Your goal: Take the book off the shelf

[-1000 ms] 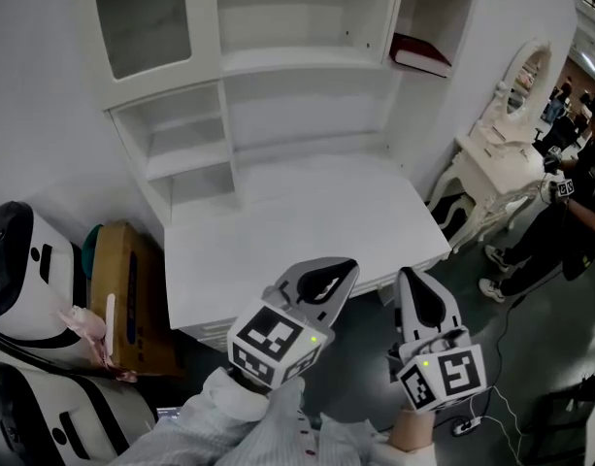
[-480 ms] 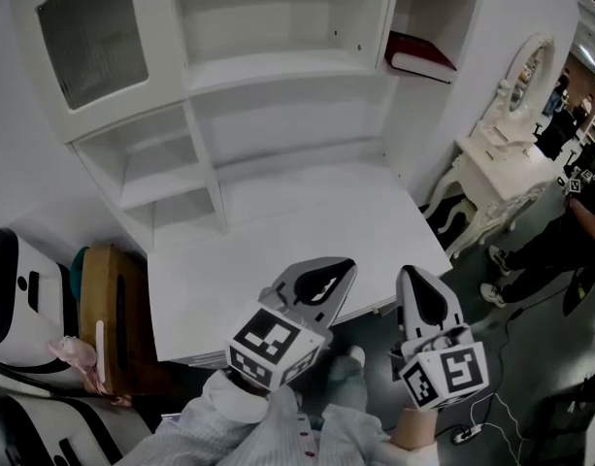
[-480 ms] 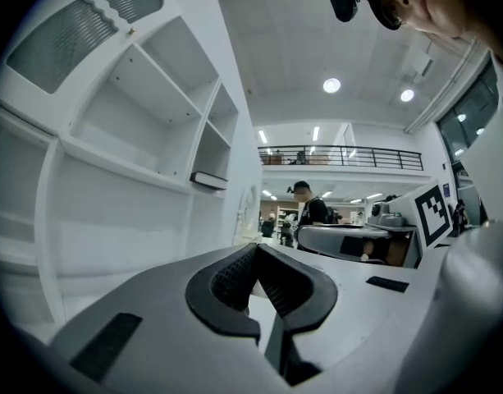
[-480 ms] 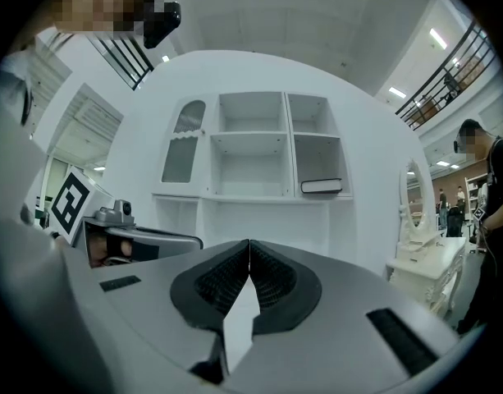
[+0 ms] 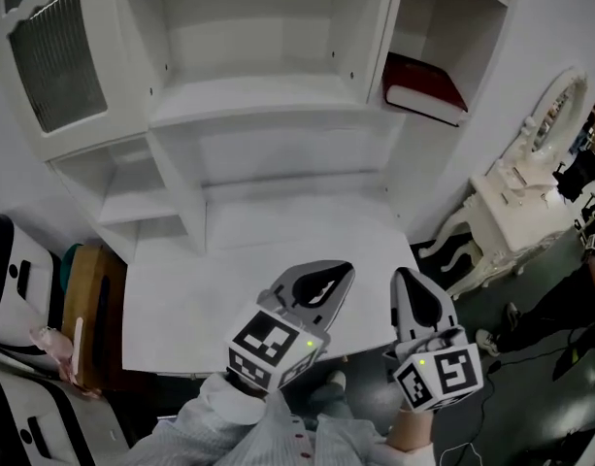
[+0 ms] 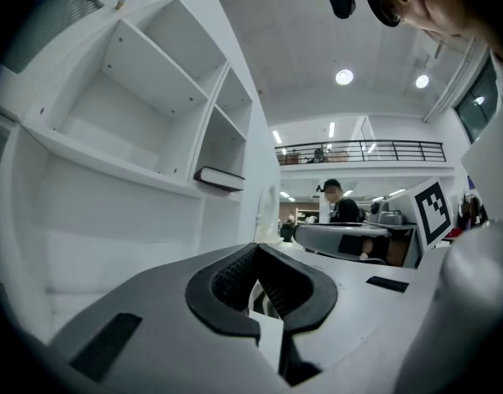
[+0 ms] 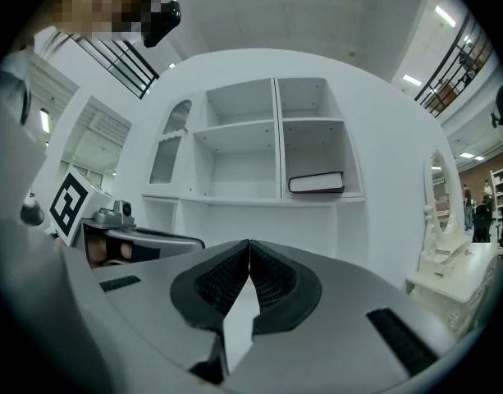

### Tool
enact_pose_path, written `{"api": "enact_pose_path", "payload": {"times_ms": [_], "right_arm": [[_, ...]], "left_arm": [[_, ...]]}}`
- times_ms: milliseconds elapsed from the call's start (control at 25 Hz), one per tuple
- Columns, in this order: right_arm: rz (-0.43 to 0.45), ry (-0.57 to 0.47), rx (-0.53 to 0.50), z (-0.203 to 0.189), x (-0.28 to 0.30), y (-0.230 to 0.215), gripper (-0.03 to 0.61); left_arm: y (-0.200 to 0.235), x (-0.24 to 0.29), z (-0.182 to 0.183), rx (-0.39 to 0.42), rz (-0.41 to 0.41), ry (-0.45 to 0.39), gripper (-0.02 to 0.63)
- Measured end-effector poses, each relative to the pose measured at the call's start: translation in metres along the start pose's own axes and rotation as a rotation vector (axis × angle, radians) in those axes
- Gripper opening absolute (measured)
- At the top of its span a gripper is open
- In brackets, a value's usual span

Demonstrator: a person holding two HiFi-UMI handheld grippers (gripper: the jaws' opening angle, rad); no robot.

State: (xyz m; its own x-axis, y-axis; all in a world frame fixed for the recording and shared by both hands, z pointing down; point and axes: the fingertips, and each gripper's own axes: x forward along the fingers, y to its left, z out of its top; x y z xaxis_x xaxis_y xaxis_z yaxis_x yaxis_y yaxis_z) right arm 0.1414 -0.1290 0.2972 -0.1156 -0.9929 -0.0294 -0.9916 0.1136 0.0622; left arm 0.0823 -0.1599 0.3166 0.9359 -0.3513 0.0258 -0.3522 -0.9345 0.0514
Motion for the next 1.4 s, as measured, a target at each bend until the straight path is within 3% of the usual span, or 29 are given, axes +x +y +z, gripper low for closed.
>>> {"api": "enact_pose_path", "payload": {"times_ms": [520,840,1400], "right_arm": [[0.179,-0.010,-0.027,0.007,0.057,-0.142,0.015],[0.255,-0.019,0.005,0.004,0.082,-0.176,0.015],[0.255,-0.016,0.016,0.001,0.113,-0.198,0.015]], "left_arm": [[0.012,0.141,0.024,0.010,0.180,-0.026,0.009],[0.027,0.179,0.031,0.031,0.245,-0.017,0.009],[0.052,0.206,0.071,0.161,0.263,-0.041,0.011]]}}
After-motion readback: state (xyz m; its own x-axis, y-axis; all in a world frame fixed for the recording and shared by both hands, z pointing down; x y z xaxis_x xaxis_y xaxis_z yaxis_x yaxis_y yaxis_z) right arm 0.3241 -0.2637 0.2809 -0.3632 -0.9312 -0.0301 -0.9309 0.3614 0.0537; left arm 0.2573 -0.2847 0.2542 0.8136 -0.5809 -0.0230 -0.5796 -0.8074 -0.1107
